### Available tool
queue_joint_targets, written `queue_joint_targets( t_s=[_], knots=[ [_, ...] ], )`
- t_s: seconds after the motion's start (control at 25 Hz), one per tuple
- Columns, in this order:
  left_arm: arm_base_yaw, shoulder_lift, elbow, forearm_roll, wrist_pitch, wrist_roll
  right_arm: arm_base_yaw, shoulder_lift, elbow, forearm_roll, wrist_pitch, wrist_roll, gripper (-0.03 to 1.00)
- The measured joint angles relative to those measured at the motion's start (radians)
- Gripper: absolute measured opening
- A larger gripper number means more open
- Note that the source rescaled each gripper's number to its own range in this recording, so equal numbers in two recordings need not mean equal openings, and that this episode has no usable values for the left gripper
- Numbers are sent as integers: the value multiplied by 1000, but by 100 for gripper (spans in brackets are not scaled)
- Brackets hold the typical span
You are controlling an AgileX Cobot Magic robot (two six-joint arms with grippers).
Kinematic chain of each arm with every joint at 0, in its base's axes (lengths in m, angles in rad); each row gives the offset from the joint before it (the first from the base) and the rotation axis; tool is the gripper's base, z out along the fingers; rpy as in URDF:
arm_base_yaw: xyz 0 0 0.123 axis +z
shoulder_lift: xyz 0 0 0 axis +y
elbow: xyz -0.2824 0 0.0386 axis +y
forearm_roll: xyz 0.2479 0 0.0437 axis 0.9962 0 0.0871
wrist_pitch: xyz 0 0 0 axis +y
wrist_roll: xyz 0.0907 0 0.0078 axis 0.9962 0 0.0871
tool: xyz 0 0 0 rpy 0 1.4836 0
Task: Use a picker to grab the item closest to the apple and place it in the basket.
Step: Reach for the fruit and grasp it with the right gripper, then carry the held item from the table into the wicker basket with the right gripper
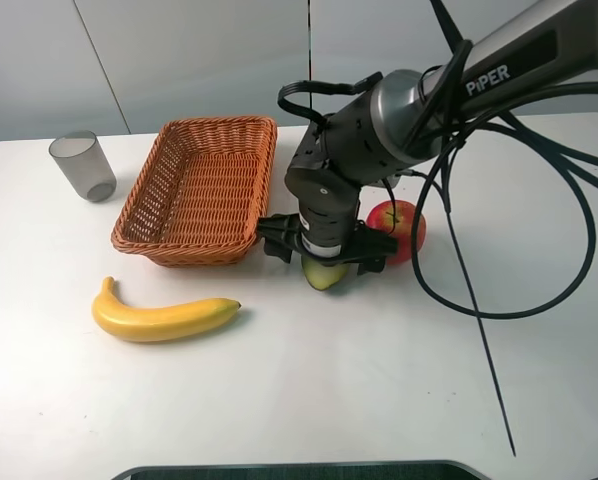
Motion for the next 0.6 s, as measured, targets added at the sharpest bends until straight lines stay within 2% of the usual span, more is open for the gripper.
queue_joint_targets(
  t_s=[0.12, 0.16, 0.2, 0.24, 0.28, 0.32, 0.36, 0.6],
  knots=[
    [0, 0, 0, 0, 0, -2, -6, 0, 0, 0, -2, 0, 100],
    [0, 0, 0, 0, 0, -2, -9, 0, 0, 0, -4, 0, 95],
    [0, 0, 0, 0, 0, -2, -8, 0, 0, 0, -4, 0, 79],
    [0, 0, 0, 0, 0, -2, -9, 2, 0, 0, 2, 0, 50],
    [0, 0, 0, 0, 0, -4, -11, 2, 0, 0, 3, 6, 17],
    [0, 0, 0, 0, 0, -4, -11, 2, 0, 0, 7, 8, 0],
    [0, 0, 0, 0, 0, -4, -11, 2, 0, 2, 9, 8, 3],
    [0, 0, 0, 0, 0, -4, -11, 4, -4, 4, 11, 6, 3]
  ],
)
